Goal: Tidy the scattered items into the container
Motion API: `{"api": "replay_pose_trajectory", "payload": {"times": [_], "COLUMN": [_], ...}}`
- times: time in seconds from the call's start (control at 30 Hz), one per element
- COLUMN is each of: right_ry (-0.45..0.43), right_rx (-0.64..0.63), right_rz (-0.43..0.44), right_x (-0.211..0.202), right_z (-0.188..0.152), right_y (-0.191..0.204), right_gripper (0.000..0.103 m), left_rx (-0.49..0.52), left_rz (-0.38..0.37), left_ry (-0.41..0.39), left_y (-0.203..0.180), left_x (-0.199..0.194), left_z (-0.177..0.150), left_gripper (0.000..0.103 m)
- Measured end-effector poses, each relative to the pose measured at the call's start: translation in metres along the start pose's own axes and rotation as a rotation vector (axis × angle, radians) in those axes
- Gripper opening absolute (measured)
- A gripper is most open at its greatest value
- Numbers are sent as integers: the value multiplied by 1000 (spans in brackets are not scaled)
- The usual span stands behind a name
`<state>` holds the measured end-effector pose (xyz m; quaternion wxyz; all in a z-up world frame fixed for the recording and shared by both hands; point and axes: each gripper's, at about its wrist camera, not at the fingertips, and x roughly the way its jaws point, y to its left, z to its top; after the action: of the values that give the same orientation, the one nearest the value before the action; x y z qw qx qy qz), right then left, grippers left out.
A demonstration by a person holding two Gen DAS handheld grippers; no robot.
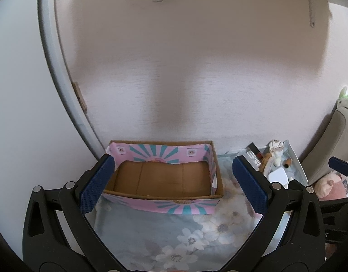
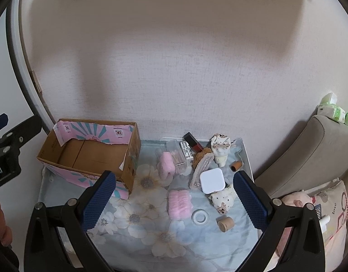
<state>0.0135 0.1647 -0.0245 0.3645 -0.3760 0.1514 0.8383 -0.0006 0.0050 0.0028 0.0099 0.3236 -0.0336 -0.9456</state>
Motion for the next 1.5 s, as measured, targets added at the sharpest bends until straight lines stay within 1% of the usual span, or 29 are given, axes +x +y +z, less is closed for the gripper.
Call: {"api": "replay_pose_trajectory", "payload": {"times": [0.17, 0.23, 0.43, 0.8, 1.07, 1.13, 1.23, 1.33, 1.37, 1.43, 1.47, 1.5], "right_ry": [0, -2, -7, -6, -3, -4, -1, 29, 41, 74, 84, 98], "right_rx": [2, 6, 6, 17, 27, 30, 43, 64, 88, 111, 150, 160], "right_rz": [2, 3, 15, 26, 37, 42, 34, -2, -25, -44, -73, -77], "right_x": [0, 0, 0, 1, -1, -2, -1, 8, 11, 21, 24, 29], "right_z": [1, 1, 1, 0, 0, 0, -2, -8, -12, -26, -31, -38], "right_y": [-1, 0, 1, 0, -4, -9, -20, -42, -48, -64, -69, -77], "right_gripper": [102, 102, 102, 102, 102, 102, 102, 102, 102, 102, 102, 102], "left_rx": [-26, -31, -17, -25, -25, -22, -12, 21, 30, 60, 81, 100], "left_rz": [-75, -101, -101, -96, -124, -138, -167, -197, -207, -231, -245, -254], "left_ry": [24, 21, 1, 1, 0, 10, 48, 90, 99, 129, 145, 160], "left_y": [3, 3, -1, 3, 0, -5, -15, -34, -40, -57, -68, -77], "left_x": [4, 5, 3, 4, 4, 6, 16, 30, 34, 44, 51, 57], "left_z": [-3, -5, -7, -7, -8, -10, -13, -21, -24, -29, -34, -38], "left_gripper": [103, 103, 103, 103, 103, 103, 103, 103, 103, 103, 103, 103]}}
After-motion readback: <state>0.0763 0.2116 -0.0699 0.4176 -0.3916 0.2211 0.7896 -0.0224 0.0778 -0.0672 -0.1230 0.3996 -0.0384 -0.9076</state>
